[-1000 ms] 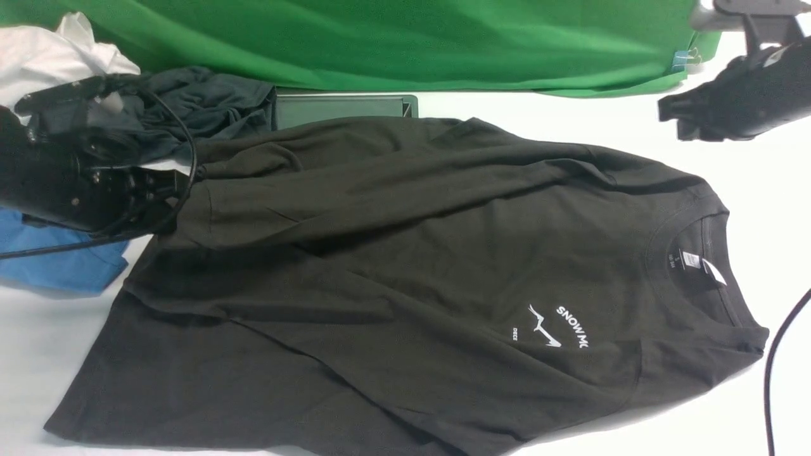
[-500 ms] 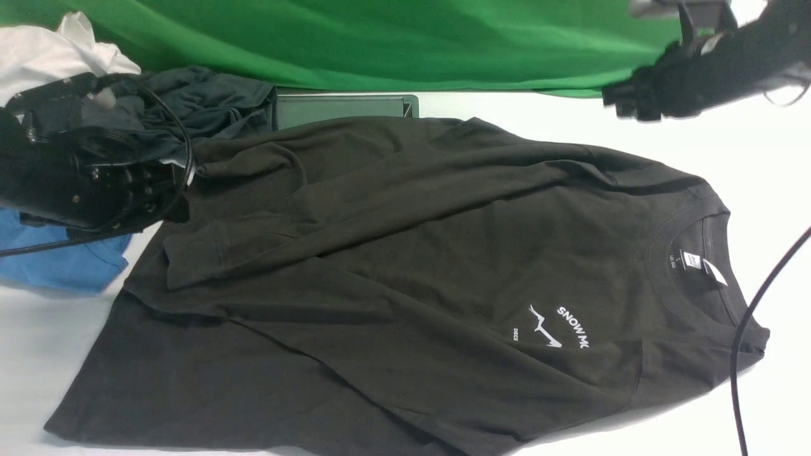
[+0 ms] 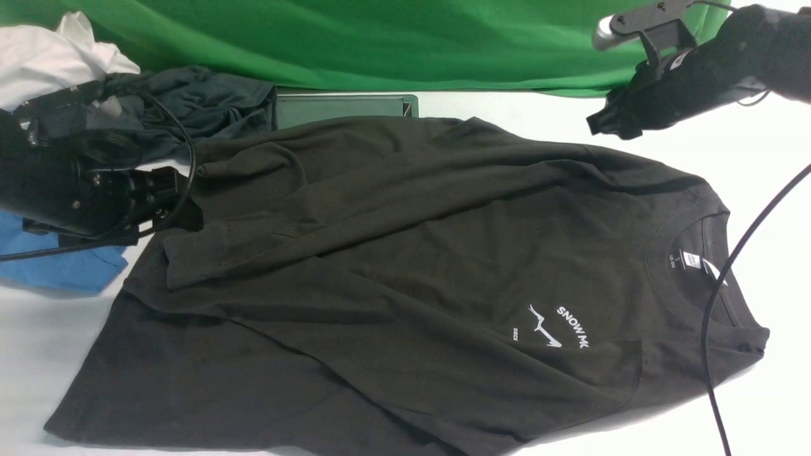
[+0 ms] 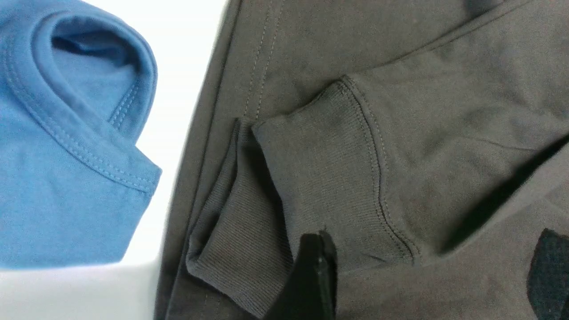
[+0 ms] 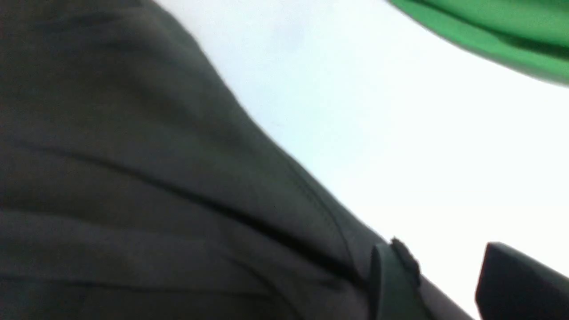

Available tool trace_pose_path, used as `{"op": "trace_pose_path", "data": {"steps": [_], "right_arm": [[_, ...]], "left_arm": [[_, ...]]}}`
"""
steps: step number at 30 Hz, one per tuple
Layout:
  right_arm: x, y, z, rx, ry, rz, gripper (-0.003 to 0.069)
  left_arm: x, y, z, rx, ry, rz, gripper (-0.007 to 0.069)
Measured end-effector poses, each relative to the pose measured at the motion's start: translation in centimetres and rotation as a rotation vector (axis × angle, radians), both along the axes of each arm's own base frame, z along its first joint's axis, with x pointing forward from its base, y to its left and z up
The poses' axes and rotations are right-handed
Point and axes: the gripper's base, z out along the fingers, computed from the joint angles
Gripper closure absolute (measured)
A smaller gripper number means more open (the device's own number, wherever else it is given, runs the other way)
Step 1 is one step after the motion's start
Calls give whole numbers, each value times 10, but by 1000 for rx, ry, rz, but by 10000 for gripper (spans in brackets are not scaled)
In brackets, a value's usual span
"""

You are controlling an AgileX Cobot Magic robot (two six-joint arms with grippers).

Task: Fold a long-sleeved shirt on a white desktop.
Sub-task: 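Grasp the near edge of the shirt at its hem and shoulder corners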

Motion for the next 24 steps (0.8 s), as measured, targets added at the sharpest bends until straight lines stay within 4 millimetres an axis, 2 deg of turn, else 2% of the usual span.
{"op": "trace_pose_path", "data": {"steps": [5,9,15,19,21,24], "right_arm": [[2,0,-12,-2,23,0,354],[4,0,-18,-3,25,-3,378],[8,0,-47,-10,65,-8,389],[11,0,-59,-13,73,-12,393],[12,0,-61,-14,62,-15,424],[13,-1,-62,-16,56,-17,515]], "left_arm": [[0,0,0,3,-4,-2,32],[1,1,0,6,-12,2,33],[2,1,1,15,-20,-3,37],[2,1,1,17,-25,-2,37],[2,1,1,18,-27,-2,37],[2,1,1,18,-27,-2,37]]}}
